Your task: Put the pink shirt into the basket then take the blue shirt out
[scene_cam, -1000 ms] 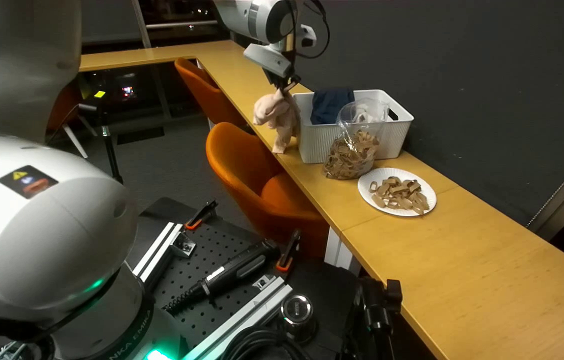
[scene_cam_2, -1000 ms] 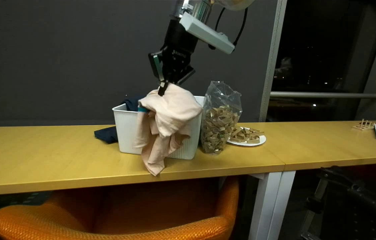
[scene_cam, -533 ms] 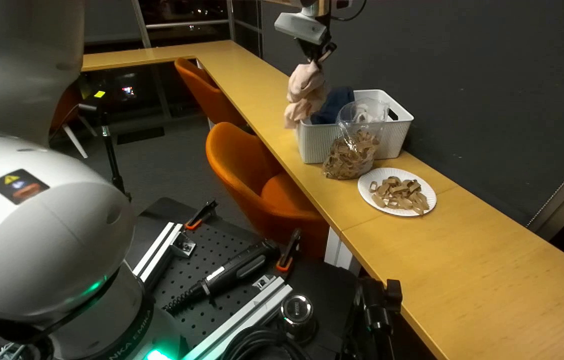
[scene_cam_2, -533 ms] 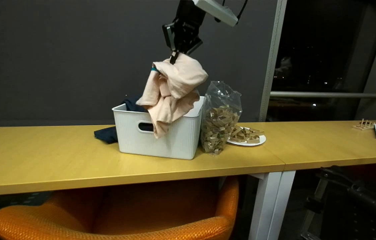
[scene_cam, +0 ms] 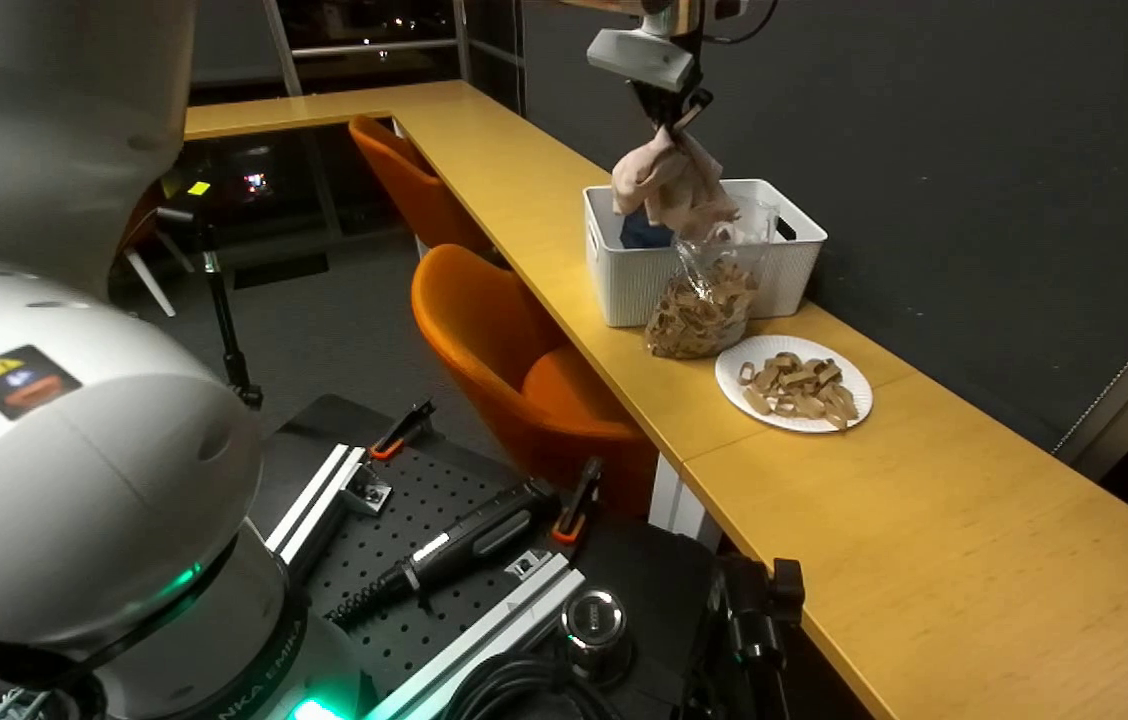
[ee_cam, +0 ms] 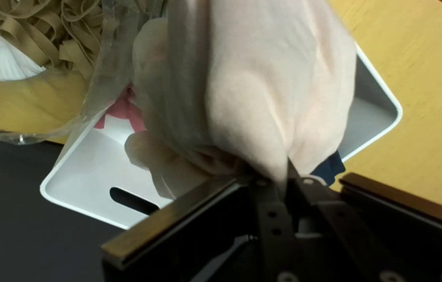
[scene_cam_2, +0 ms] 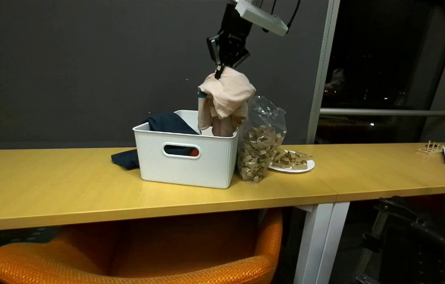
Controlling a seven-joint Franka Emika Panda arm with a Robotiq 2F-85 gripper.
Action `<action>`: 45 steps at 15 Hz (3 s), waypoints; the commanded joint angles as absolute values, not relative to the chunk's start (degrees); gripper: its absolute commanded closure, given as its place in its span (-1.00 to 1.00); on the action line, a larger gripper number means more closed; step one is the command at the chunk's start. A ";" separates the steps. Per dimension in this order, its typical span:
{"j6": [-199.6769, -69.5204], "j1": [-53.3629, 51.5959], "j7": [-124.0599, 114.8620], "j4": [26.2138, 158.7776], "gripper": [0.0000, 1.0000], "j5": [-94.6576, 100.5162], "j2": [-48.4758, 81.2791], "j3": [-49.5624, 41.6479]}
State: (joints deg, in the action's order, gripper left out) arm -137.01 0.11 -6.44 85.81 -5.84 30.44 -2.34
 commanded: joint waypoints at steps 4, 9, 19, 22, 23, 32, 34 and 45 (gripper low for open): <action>-135.14 -3.21 -8.89 81.10 0.96 -4.64 36.83 -0.71; -133.08 -6.97 -10.67 77.17 0.96 -4.06 39.39 -0.28; -128.57 -5.67 -10.74 66.05 -0.86 -4.68 45.26 -1.13; -126.45 -3.95 -10.64 58.49 -1.00 -4.82 49.16 -1.27; -126.10 -3.48 -10.31 56.32 -1.00 -4.69 50.62 -1.26; -126.36 -5.17 -9.36 37.15 -1.00 0.88 69.07 -3.78; -127.13 -5.71 -9.64 34.44 -1.00 3.07 71.84 -5.12; -142.11 -9.63 -10.71 27.16 -1.00 11.40 81.61 -12.82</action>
State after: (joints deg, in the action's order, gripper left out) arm -138.27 -8.74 -8.57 31.63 8.67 78.19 -9.28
